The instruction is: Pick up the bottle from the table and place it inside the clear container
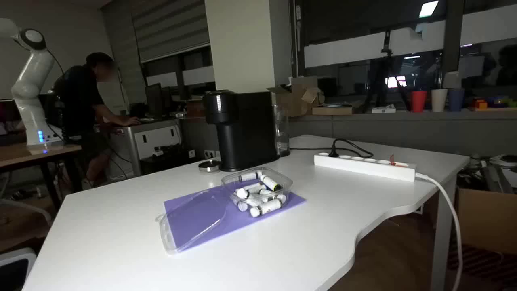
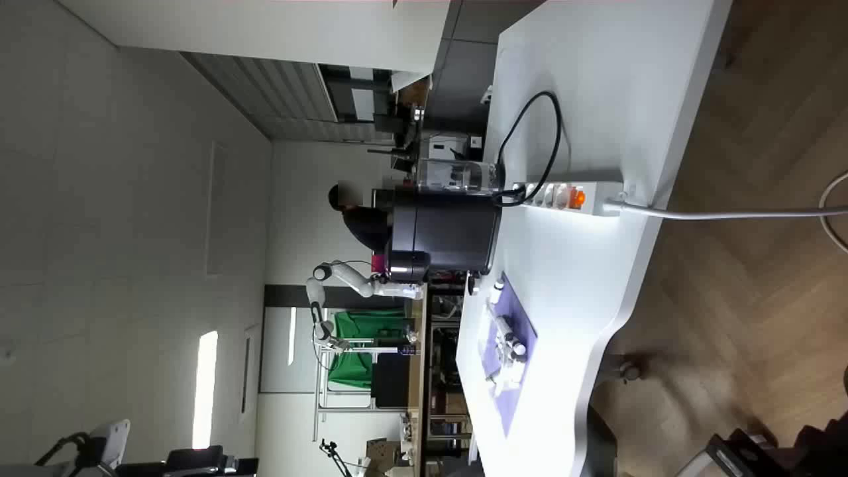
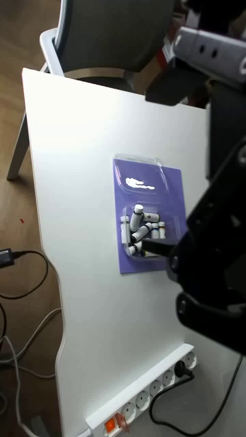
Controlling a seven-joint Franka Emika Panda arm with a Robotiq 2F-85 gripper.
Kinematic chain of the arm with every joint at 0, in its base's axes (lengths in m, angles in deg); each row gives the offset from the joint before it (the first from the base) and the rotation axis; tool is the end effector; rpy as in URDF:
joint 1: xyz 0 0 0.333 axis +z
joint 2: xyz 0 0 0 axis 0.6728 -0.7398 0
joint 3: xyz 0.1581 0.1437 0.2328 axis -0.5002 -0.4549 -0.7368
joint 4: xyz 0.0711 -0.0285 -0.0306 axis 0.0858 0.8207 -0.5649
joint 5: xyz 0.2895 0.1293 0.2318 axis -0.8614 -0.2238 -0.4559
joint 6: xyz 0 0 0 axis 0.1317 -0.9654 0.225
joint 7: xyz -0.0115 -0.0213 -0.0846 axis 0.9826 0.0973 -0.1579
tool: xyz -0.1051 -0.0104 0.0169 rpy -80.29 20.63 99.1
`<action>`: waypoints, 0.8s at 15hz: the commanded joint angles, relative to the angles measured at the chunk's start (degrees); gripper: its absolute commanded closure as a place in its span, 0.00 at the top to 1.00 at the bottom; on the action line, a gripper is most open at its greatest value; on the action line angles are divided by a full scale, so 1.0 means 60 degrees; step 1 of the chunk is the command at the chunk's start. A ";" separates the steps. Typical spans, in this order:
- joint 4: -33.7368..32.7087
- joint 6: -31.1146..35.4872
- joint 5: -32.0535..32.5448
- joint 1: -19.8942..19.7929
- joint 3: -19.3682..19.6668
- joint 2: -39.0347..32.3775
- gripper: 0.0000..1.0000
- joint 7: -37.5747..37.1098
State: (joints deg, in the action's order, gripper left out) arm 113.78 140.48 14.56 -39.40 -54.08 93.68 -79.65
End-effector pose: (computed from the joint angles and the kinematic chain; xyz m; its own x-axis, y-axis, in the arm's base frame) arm 0.2994 0.0129 0.5754 0.9810 0.0192 0.1932 0.0590 -0.9775 -0.2027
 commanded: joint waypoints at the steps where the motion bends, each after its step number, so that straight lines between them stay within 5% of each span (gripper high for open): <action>1: -0.0018 0.0000 -0.0044 -0.0076 -0.0047 -0.0011 1.00 0.0048; 10: -0.0019 0.0019 -0.0044 -0.0076 -0.0046 0.0009 1.00 0.0048; 12: -0.0109 0.0395 0.0165 0.0090 0.0203 -0.0451 1.00 0.0903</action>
State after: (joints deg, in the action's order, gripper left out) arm 113.82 140.85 14.56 -39.46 -54.07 93.71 -79.04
